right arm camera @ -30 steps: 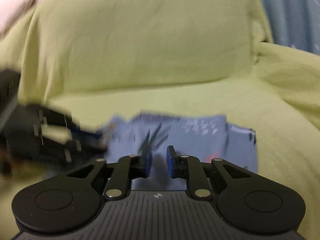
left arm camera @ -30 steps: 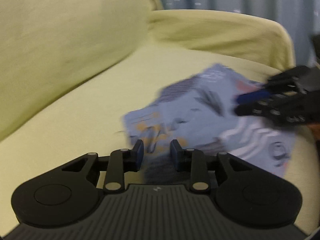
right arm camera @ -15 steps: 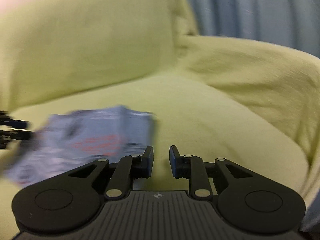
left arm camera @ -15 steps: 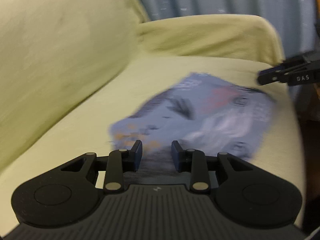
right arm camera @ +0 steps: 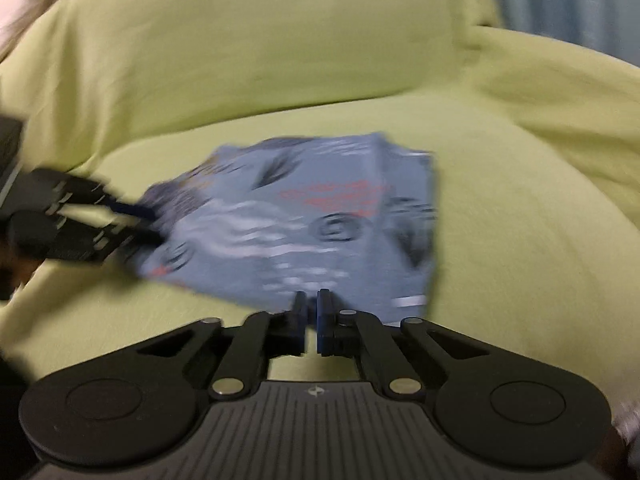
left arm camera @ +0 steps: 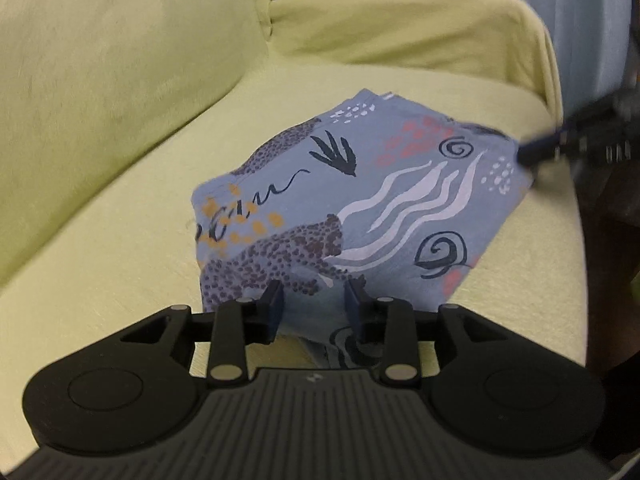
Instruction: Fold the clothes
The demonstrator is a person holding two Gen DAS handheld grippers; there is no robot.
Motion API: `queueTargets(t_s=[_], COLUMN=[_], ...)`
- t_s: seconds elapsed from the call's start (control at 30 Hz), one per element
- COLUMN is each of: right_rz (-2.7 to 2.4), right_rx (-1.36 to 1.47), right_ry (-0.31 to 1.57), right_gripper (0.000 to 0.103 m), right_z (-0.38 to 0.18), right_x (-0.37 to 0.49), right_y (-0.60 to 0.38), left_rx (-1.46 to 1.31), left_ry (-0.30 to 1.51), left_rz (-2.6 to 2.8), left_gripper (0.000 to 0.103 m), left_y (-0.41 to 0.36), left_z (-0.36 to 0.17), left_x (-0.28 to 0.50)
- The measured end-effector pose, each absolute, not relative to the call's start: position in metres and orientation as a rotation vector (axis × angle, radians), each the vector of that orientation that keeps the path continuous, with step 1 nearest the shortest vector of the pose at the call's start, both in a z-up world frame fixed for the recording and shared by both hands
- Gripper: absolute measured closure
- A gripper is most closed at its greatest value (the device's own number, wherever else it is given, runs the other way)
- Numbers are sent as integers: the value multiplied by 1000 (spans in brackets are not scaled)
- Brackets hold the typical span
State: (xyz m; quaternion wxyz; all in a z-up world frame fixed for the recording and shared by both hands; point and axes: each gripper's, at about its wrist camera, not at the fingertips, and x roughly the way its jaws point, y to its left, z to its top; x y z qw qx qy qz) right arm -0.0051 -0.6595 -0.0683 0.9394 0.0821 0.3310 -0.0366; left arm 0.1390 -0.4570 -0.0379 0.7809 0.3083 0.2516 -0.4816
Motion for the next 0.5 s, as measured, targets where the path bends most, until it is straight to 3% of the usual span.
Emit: queueTargets(t_s=[0.07,0.2,0.33,0.5], right_rz=[-154,-160,-110,-68], right_rx=[172,326,461,407], right_ry=[657,577,532,574], right_gripper=[80,66,65,66], right_z=[-60,-51,-48,-53], right_x=[-11,-14,-8,16], right_y=[-667,-689,-694,-670], left_rx=[736,741,707,591], left_ry=[503,478,436,477], left_rz=[-1020,-993,-957,-967], left_gripper=[73,73,73,73], left_y=[-462,-476,-485,-482], left_z=[-30,-16,-12,-28], left_x=[129,116,110,123])
